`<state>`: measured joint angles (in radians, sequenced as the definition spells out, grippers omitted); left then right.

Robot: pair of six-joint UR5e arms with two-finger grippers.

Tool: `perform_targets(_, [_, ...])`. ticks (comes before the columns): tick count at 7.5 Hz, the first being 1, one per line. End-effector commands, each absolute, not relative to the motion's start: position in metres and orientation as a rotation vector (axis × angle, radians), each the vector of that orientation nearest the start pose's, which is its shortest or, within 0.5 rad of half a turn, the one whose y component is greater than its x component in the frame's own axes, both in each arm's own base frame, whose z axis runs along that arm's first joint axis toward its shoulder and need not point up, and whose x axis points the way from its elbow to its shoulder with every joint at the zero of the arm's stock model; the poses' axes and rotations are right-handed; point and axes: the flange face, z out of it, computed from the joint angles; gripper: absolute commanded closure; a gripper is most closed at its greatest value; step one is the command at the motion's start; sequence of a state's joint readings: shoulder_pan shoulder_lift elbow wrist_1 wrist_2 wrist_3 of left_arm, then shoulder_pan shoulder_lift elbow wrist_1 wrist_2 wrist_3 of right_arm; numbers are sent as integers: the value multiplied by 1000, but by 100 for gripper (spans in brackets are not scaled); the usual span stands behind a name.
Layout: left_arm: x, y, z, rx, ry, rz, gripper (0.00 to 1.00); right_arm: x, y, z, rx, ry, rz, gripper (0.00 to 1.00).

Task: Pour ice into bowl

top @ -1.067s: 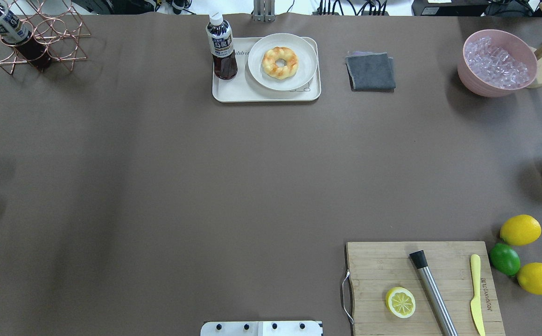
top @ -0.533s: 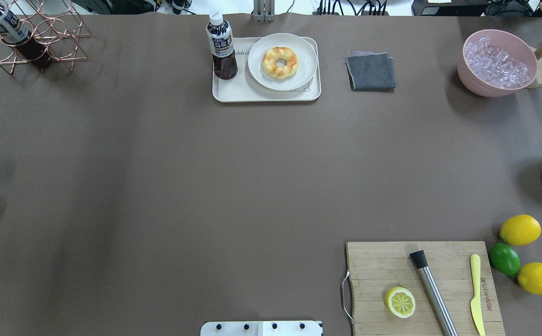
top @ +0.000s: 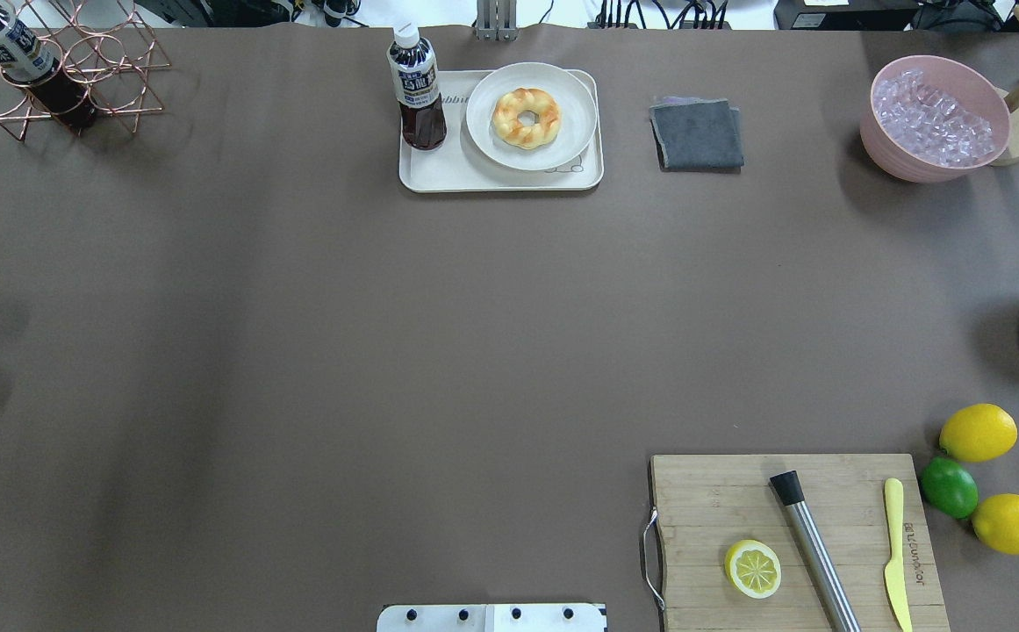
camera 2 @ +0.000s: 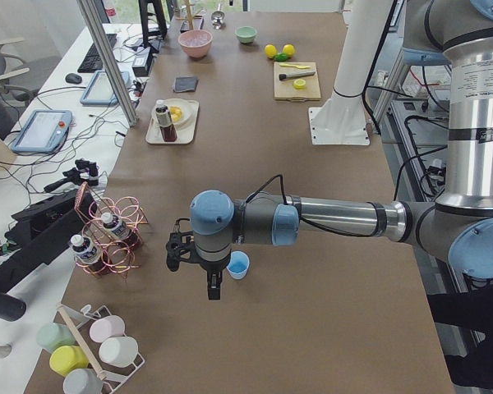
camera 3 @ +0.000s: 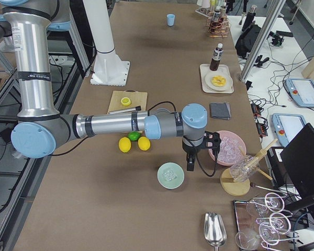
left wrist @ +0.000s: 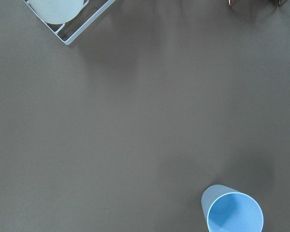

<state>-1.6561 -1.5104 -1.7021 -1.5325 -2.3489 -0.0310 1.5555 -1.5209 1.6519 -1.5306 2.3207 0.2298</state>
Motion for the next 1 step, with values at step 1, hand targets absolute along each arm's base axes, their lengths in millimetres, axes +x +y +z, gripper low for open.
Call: perform_targets(1, [-102, -458, 627, 50, 777, -97, 3, 55, -524, 589, 76, -772, 125, 1])
